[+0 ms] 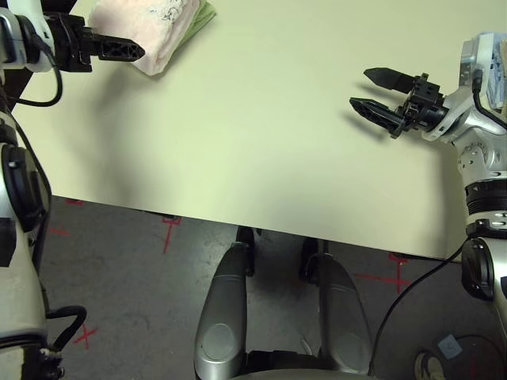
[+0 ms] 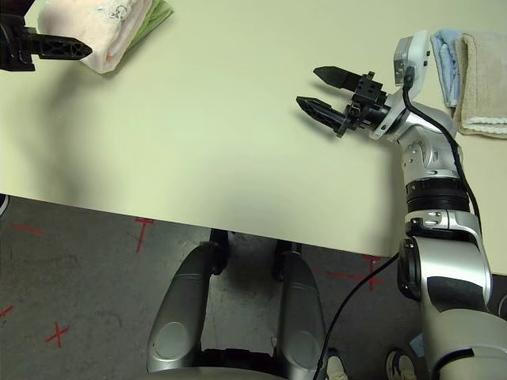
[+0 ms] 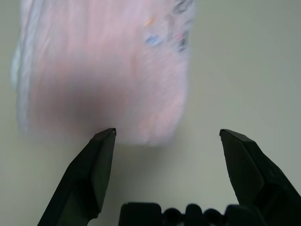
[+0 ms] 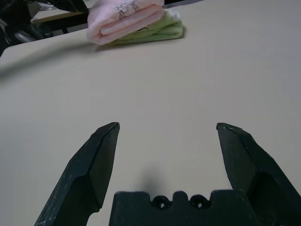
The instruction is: Fold the towel and set it aside.
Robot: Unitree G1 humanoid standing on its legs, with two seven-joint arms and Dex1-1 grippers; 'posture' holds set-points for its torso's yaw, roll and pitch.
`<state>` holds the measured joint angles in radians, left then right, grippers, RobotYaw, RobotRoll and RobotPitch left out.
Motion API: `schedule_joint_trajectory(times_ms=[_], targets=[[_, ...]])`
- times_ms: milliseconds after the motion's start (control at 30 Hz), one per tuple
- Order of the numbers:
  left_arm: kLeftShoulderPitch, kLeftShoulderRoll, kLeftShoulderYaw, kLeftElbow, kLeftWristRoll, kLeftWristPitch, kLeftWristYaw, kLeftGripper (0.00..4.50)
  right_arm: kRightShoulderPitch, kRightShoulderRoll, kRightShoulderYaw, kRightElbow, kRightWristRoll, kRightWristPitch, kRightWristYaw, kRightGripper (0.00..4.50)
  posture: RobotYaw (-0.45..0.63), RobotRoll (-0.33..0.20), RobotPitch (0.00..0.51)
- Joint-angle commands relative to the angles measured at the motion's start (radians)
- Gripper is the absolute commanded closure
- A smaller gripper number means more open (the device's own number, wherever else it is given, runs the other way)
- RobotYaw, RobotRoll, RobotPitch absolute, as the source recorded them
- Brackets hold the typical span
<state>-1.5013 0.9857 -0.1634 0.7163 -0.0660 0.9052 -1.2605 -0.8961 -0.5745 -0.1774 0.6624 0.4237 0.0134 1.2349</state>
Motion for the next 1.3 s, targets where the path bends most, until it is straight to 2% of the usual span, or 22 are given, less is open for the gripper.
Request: schedule_joint_trajectory(times_ms=[33,133,267,400,500,667,767,833,933,1033,1167,1300], targets=[[0.061,-0.010,0.097,-0.149,-0.070,-0.018,0.026,0.03,0.001,0.004,-0.029,0.022,0.000,-0.023,-0.038,0.00,0.13,0.000,0.447],[0.156,-0.151,0.260,-0.232,-0.114,-0.218,0.247,0.03,-0.020,0.034,-0.063,0.068,-0.033,-0.075,-0.222,0.00,0.14,0.000,0.447],[0.263,-0.322,0.350,-0.232,-0.090,-0.448,0.522,0.03,-0.058,0.084,-0.127,0.137,-0.082,-0.172,-0.555,0.00,0.13,0.000,0.448],[0.283,-0.464,0.375,-0.121,-0.060,-0.690,0.749,0.03,-0.109,0.114,-0.167,0.209,-0.113,-0.248,-0.792,0.00,0.11,0.000,0.449],[0.252,-0.533,0.378,0.016,-0.035,-0.881,0.878,0.03,-0.147,0.114,-0.160,0.263,-0.153,-0.289,-0.896,0.00,0.09,0.000,0.449],[0.160,-0.594,0.384,0.278,-0.008,-1.172,1.041,0.03,-0.192,0.097,-0.129,0.351,-0.226,-0.322,-0.996,0.00,0.08,0.000,0.447],[0.142,-0.616,0.377,0.372,-0.005,-1.288,1.046,0.03,-0.199,0.099,-0.127,0.380,-0.240,-0.335,-1.005,0.00,0.07,0.000,0.443],[0.148,-0.635,0.379,0.404,-0.028,-1.349,0.962,0.03,-0.201,0.106,-0.126,0.397,-0.240,-0.338,-0.992,0.00,0.04,0.000,0.439],[0.154,-0.660,0.397,0.408,-0.091,-1.350,0.799,0.03,-0.198,0.118,-0.127,0.407,-0.235,-0.341,-0.969,0.00,0.03,0.000,0.434],[0.177,-0.669,0.388,0.394,-0.105,-1.342,0.710,0.03,-0.190,0.123,-0.126,0.405,-0.236,-0.338,-0.958,0.00,0.04,0.000,0.430],[0.195,-0.633,0.402,0.434,-0.090,-1.269,0.798,0.03,-0.171,0.116,-0.122,0.382,-0.233,-0.365,-0.915,0.00,0.04,0.000,0.431],[0.201,-0.574,0.404,0.487,-0.063,-1.186,0.929,0.03,-0.160,0.113,-0.134,0.369,-0.232,-0.480,-0.908,0.00,0.04,0.000,0.432]])
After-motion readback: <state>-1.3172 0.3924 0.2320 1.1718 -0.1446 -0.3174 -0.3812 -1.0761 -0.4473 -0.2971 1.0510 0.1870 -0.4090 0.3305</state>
